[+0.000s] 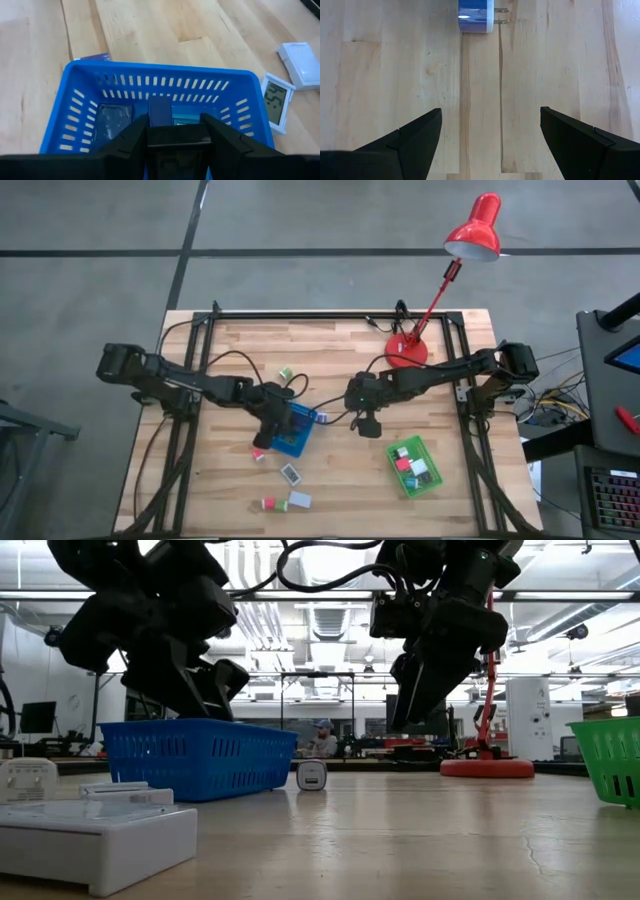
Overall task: Pick & Place Office items
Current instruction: Put the black digital clock into the blue bin
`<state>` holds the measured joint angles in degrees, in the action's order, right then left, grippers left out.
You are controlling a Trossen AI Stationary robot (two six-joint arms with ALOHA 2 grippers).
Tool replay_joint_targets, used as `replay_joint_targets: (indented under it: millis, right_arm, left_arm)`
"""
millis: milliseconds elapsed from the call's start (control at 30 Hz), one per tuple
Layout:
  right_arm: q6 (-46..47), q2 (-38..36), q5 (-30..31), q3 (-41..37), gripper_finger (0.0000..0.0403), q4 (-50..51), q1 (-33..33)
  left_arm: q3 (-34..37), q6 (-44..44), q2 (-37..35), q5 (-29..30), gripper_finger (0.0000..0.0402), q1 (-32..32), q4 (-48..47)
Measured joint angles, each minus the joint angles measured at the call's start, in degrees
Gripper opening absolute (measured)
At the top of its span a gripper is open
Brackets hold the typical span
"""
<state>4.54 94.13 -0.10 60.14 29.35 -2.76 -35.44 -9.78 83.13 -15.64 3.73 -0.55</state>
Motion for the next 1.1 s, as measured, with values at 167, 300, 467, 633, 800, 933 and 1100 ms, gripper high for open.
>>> replay_joint_targets:
  millis: [167, 300, 467, 633, 800, 933, 1100]
  right_arm:
    - [0.0, 0.0, 0.0, 0.0, 0.0326, 0.0, 0.0]
    - [0.0, 0.0, -0.1, 0.0, 0.0326, 0.0, 0.0]
    - [0.0, 0.0, -0.1, 0.0, 0.0326, 0.1, 0.0]
    - [0.0, 0.0, -0.1, 0.0, 0.0326, 0.1, 0.0]
    - [0.0, 0.0, -0.1, 0.0, 0.0326, 0.1, 0.0]
    - [0.0, 0.0, -0.4, 0.0, 0.0326, 0.1, 0.0]
    - [0.0, 0.0, -0.4, 0.0, 0.0326, 0.3, 0.0]
  left_arm:
    - [0.0, 0.5, 1.3, 0.0, 0.0152, 0.0, 0.0]
    - [0.0, 0.7, 2.3, 0.0, 0.0152, 0.0, 0.0]
    - [0.0, 0.8, 2.5, 0.0, 0.0152, 0.0, 0.1]
    - [0.0, 0.8, 2.1, 0.0, 0.0169, 0.1, 0.1]
    - [0.0, 0.7, 2.1, -2.1, 0.0179, 0.2, 0.1]
    - [0.0, 0.7, 2.1, -4.7, 0.0182, 0.2, 0.1]
    - [0.0, 0.7, 2.1, -4.8, 0.0184, 0.2, 0.4]
